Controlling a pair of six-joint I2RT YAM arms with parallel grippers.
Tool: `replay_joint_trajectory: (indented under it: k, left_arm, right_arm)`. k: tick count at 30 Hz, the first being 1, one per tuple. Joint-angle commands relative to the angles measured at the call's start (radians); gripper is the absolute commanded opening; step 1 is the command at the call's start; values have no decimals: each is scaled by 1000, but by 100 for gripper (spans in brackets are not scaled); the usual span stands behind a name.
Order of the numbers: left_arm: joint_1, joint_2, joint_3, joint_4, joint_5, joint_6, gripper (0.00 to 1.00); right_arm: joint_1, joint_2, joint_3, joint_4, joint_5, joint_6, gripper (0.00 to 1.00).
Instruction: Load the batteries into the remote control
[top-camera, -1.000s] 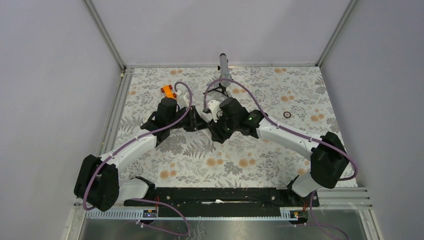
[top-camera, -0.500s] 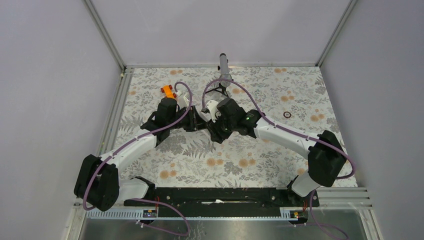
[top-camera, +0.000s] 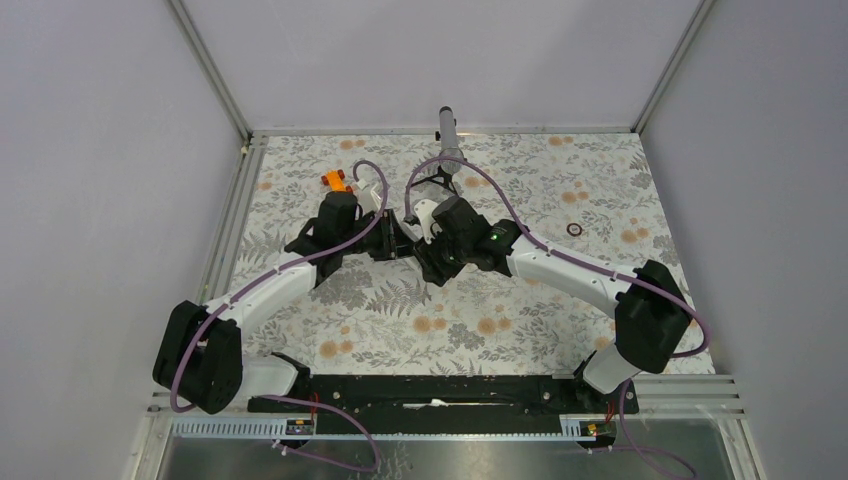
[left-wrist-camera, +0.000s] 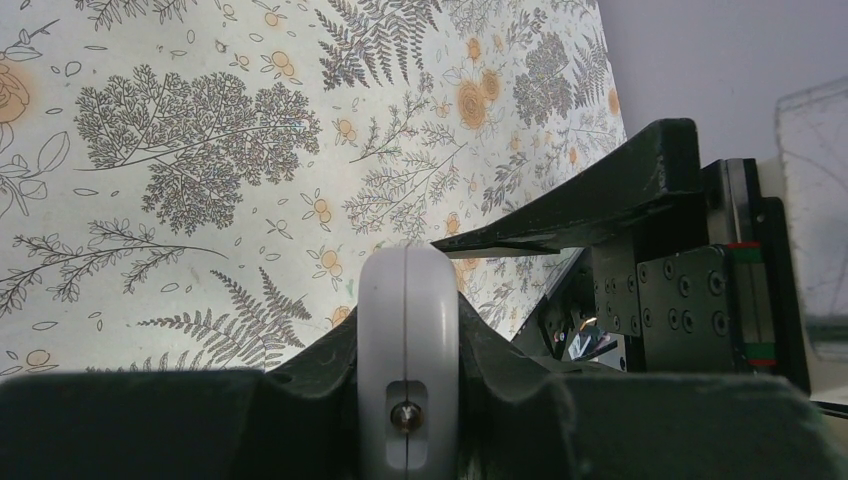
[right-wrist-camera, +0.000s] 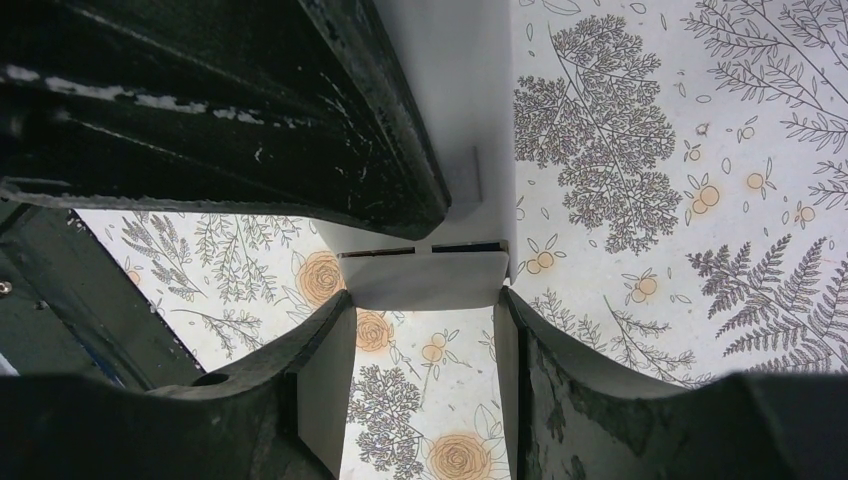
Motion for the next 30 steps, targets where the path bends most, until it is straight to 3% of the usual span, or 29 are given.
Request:
replay_joint_trajectory:
  k: [1, 11, 30]
  left_arm:
    - [-28, -12, 51, -6, 194, -55, 0]
    - [25, -19, 10, 86, 263, -153, 0]
    - [73, 10, -35, 100, 298, -206, 0]
  right_arm:
    - [-8, 15, 46, 137, 81, 16, 42]
    - [-8, -21, -4, 148, 83, 29, 42]
    - [-9, -58, -12, 137, 90, 44, 50]
